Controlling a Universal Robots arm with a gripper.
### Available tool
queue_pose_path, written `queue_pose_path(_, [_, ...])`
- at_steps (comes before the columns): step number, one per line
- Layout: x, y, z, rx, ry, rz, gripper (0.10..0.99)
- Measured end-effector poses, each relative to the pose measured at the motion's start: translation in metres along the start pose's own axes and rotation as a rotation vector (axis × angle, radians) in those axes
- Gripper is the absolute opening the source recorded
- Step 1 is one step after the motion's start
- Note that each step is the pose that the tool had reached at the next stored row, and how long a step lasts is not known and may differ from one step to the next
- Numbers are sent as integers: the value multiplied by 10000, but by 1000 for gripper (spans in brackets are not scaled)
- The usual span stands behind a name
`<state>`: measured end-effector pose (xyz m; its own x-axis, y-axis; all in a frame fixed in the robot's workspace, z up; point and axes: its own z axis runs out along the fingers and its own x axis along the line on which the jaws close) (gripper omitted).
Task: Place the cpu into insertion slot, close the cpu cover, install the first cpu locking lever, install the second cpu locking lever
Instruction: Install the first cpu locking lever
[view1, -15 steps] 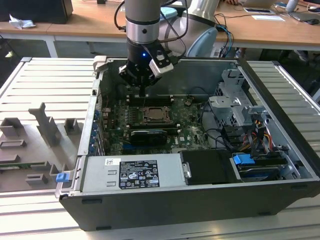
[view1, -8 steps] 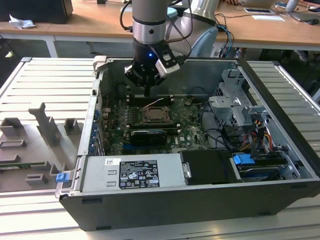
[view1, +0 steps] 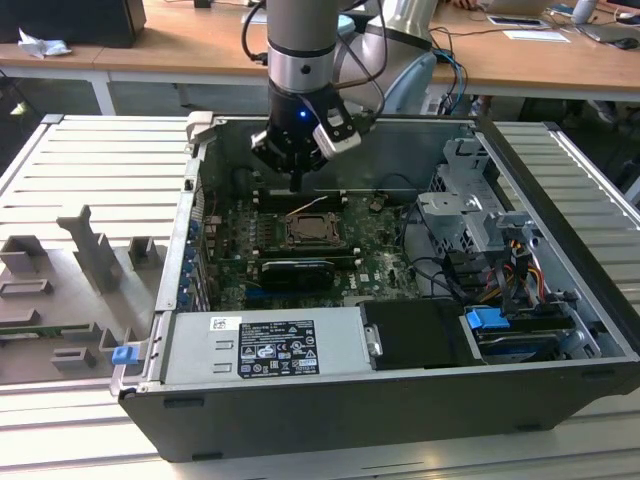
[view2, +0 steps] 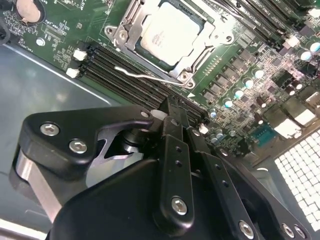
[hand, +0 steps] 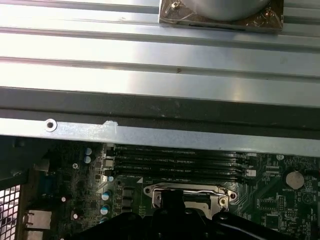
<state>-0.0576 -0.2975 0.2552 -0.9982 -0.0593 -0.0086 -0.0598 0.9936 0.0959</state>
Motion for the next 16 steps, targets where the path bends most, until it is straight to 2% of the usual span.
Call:
queue_pose_path(2, [-14,-28,7,-265,-17,0,106])
queue_pose_path(3, [-18,-44,10,-367,-24,1,106])
queue_pose_path(4, [-22,-54,21,-402,-27,0,106])
queue_pose_path(11, [-112,-74,162,-404,-17,-75,106])
queue_pose_path(14, [-116,-77,196,-406,24,-424,106])
queue_pose_path(16, [-156,-75,224,-407,31,-481,106])
